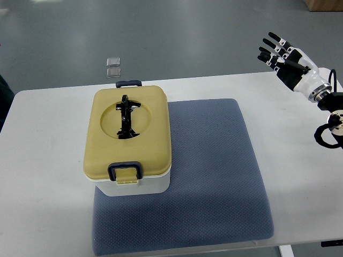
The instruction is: Open white storage box with right hand
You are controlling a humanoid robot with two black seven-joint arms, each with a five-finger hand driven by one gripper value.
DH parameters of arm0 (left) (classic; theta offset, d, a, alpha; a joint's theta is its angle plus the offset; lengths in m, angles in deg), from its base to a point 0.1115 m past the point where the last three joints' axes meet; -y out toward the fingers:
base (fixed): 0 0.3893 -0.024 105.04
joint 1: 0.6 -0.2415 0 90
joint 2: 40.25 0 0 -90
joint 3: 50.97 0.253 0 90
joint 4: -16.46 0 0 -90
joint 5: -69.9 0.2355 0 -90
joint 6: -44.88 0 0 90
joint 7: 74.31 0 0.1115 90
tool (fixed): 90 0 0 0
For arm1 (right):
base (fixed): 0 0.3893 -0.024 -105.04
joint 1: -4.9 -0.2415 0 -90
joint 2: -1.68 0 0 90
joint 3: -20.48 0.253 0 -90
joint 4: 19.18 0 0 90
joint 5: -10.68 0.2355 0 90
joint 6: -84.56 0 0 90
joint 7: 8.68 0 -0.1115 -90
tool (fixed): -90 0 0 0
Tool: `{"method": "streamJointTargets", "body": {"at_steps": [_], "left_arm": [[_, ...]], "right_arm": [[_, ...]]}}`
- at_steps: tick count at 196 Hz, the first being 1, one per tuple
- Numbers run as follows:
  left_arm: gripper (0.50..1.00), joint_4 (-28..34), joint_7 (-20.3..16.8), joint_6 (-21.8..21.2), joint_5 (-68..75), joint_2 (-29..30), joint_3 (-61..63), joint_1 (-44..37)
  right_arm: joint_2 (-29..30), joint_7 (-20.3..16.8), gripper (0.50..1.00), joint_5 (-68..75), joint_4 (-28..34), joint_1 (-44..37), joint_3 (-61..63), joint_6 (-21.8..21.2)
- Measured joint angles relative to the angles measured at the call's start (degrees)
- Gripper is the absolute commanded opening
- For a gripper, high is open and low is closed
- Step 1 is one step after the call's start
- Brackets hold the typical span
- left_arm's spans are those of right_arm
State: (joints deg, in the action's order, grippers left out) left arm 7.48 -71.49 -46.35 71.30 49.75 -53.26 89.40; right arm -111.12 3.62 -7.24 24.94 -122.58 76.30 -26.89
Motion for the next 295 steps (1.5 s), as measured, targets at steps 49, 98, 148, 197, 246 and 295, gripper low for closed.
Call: {"method": "streamJointTargets", "body": {"at_steps": [49, 98, 148, 197, 246, 295], "left_arm": [[1.000, -0.1, 0.2, 0.0, 0.0, 0.0, -0.2, 0.0], [1.000, 0.0, 0.1, 0.0, 0.0, 0.0, -0.1, 0.0], [1.000, 0.0, 0.1, 0.0, 0.0, 0.0, -0.2, 0.0], [1.000, 0.0, 0.1, 0.0, 0.0, 0.0, -0.2, 0.0], [1.000, 0.0, 0.1, 0.0, 0.0, 0.0, -0.2, 0.0], [1.000, 0.0, 0.1, 0.0, 0.0, 0.0, -0.2, 0.0]], "right_arm": [[-0.1, 0.0, 0.928, 0.0, 0.0, 0.1, 0.0, 0.0], [-0.1, -0.1, 0.930, 0.0, 0.0, 0.1, 0.0, 0.1], [-0.1, -0.1, 0.930, 0.0, 0.0, 0.0, 0.1, -0.1], [0.2, -0.1, 0.930, 0.1, 0.0, -0.1, 0.3, -0.1], [-0.2, -0.1, 0.928, 0.4, -0.1, -0.1, 0.3, -0.4], [-1.3, -0.2, 0.930, 0.6, -0.2, -0.6, 0.3, -0.8]]}}
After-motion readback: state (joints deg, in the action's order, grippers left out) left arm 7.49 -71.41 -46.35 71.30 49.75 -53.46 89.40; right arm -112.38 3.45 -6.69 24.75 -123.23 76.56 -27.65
